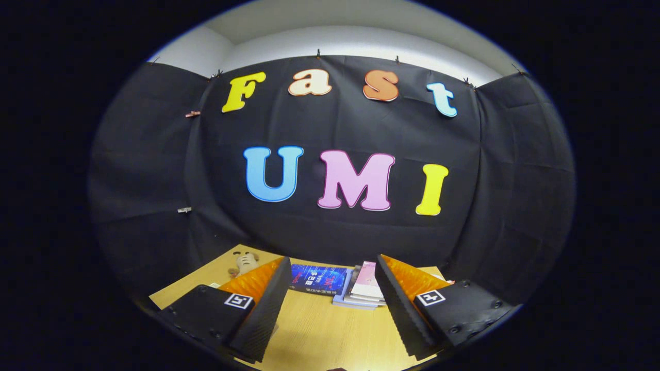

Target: Open the storage box then place both shoes into the box .Put the left shoe in first, then the right shoe, with the right side of both shoes facing outward in a uniform manner.

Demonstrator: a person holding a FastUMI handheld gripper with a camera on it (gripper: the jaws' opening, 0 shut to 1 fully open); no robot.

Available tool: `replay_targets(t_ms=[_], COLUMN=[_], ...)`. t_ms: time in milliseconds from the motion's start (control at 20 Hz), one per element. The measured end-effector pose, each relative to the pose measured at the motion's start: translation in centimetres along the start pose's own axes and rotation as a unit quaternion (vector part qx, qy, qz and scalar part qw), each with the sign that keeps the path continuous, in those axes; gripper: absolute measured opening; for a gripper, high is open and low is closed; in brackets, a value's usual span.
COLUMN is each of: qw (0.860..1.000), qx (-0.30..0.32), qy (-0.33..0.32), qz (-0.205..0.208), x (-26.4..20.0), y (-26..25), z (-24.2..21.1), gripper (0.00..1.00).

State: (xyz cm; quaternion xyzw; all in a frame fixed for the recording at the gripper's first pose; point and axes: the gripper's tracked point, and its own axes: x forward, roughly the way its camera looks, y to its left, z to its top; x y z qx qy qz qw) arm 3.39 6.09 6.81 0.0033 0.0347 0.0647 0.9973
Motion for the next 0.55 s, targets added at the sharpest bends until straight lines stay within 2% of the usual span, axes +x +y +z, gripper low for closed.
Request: replay_targets(t_ms=[200,550], qw=[0.999,0.998], qx=[0.03,0.044], qy=[0.027,0.051], qz=[0.029,0.019], x=[-0.3,0.5], y=[-2.9,-5.7], z=[-2.7,-3.4], gripper=[0.98,0.99])
